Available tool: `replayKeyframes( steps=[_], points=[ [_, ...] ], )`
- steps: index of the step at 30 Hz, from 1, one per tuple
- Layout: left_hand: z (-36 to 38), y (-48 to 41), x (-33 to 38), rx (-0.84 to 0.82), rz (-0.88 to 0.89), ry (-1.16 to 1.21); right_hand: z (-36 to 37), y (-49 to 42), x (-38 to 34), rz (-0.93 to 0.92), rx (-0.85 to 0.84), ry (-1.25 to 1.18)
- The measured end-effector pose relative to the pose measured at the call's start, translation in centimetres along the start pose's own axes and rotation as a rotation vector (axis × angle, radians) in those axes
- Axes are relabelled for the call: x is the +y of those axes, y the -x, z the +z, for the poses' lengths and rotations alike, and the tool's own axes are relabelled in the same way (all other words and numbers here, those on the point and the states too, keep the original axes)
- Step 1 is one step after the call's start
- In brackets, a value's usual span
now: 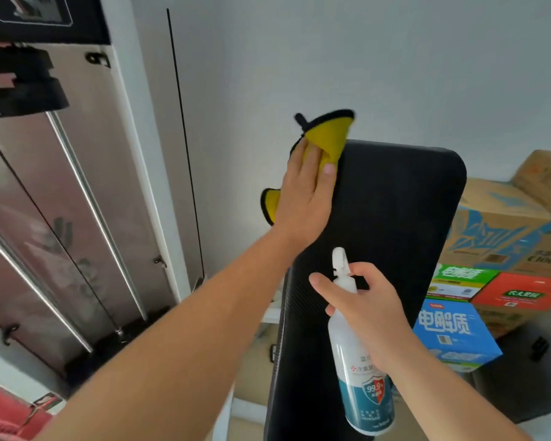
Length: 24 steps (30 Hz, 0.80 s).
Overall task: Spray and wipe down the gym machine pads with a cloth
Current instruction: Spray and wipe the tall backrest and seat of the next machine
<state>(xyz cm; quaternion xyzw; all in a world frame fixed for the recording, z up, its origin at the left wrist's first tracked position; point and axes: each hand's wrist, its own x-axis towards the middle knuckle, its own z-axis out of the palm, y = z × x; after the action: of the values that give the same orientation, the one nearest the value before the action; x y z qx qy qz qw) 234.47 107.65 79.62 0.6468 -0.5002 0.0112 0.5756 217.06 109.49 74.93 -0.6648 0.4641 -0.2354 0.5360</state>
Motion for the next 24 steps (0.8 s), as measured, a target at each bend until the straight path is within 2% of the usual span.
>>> replayKeyframes(
  steps=[2, 5, 7, 10, 12, 13, 14, 19, 21, 22, 24],
  points=[
    [2.4, 0.9, -1.4, 0.167, -0.039, -0.041, -1.1, 0.2, 0.5, 0.005, 0.019, 0.026],
    [4.9, 6.5, -4.3, 0.217, -0.274, -0.038, -2.5, 0.4, 2.0, 0.014, 0.021, 0.050],
    [6.4, 13.0, -6.8, 0.178, -0.492, -0.049, -2.9, 0.5, 2.9, 0.022, 0.016, 0.051],
    [7.3, 22.8, -9.2, -0.060, -0.828, -0.138, -3.1, 0.9, 4.4, 0.022, 0.007, 0.047],
    [6.9, 26.2, -9.6, -0.179, -1.021, -0.118, -3.2, 1.3, 5.6, 0.039, 0.015, 0.032],
    [6.5, 26.0, -9.3, -0.169, -1.050, -0.069, -3.3, 1.5, 6.4, 0.051, 0.016, 0.029],
    [6.1, 24.8, -9.0, -0.144, -1.019, -0.038, -3.6, 1.7, 7.1, 0.066, 0.019, 0.022],
    [3.8, 12.4, -4.2, 0.033, -0.630, 0.046, -4.2, 3.0, 9.3, 0.062, 0.038, -0.036],
    [4.3, 10.6, -4.3, 0.132, -0.542, 0.088, -4.1, 3.6, 10.5, 0.044, 0.044, -0.022],
    [4.7, 10.7, -4.7, 0.188, -0.519, 0.097, -4.0, 3.7, 10.7, 0.035, 0.043, -0.020],
    [6.6, 14.8, -7.1, 0.250, -0.615, 0.100, -3.6, 4.5, 12.6, 0.052, 0.035, -0.025]
  ],
)
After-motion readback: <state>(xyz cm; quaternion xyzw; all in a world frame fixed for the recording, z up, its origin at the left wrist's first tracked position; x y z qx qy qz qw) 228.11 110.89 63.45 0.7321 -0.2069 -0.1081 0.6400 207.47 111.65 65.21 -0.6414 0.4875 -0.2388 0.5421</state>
